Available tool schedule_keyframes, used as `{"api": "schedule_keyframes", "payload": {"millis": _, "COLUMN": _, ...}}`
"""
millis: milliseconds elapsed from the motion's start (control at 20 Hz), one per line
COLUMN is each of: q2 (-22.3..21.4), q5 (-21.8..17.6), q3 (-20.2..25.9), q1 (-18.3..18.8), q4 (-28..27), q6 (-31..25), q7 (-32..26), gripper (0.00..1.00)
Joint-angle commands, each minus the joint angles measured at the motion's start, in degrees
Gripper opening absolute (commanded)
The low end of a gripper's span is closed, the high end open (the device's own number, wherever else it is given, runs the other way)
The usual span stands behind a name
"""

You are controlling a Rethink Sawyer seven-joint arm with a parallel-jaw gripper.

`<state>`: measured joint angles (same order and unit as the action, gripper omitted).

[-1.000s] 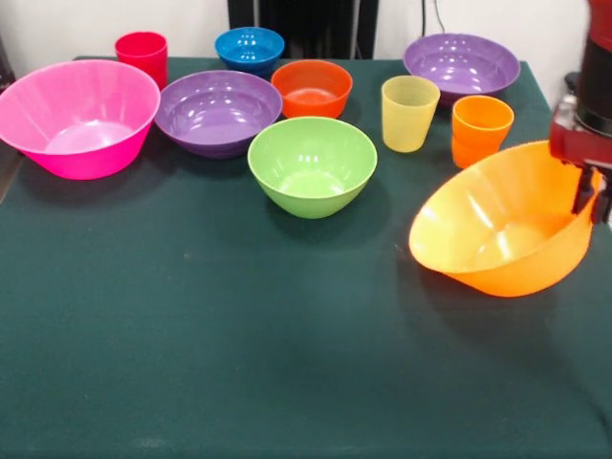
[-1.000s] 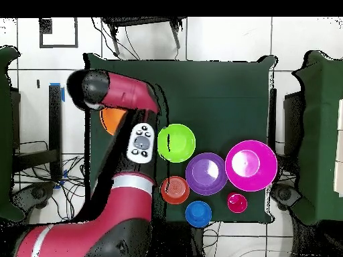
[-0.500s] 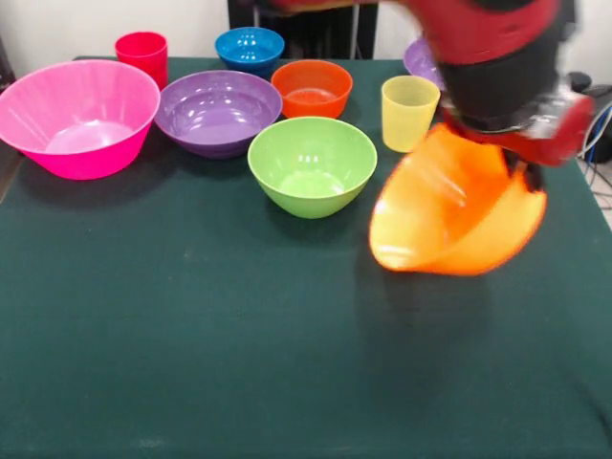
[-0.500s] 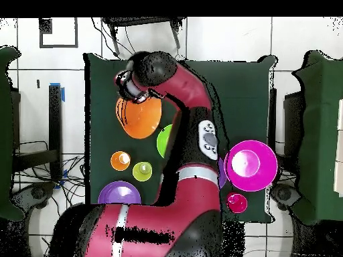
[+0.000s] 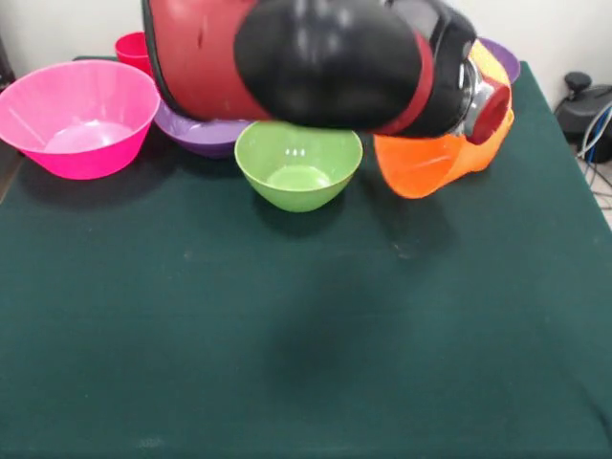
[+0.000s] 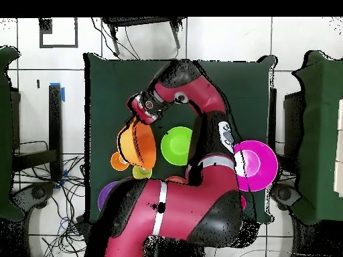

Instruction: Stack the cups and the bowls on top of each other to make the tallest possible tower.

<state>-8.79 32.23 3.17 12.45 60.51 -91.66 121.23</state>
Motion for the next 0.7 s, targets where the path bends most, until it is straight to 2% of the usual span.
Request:
{"api": "schedule_keyframes", "payload": {"millis": 50, "q2": 6.7, "q5": 1.9, "q3": 12.9, "q1": 0.4, "q4": 3.3, "q6": -4.9, "q7": -1.9, "gripper": 0.00}}
{"api": "schedule_keyframes", "payload": {"millis": 300, "q2": 5.5, "q5": 1.8, "q3": 15.1, "q1": 1.6, "q4": 5.1, "q6": -4.1, "q7": -4.3, "gripper": 0.00}}
{"api": "schedule_keyframes", "payload": {"millis": 550, "q2": 4.6, "q5": 0.9, "q3": 17.5, "q1": 2.5, "q4": 3.7, "q6": -5.0, "q7": -3.3, "gripper": 0.00}}
{"api": "schedule_keyframes", "payload": {"millis": 700, "q2": 1.5, "q5": 1.2, "q3": 18.2, "q1": 2.8, "q4": 6.3, "q6": -4.8, "q7": -2.4, "gripper": 0.00}}
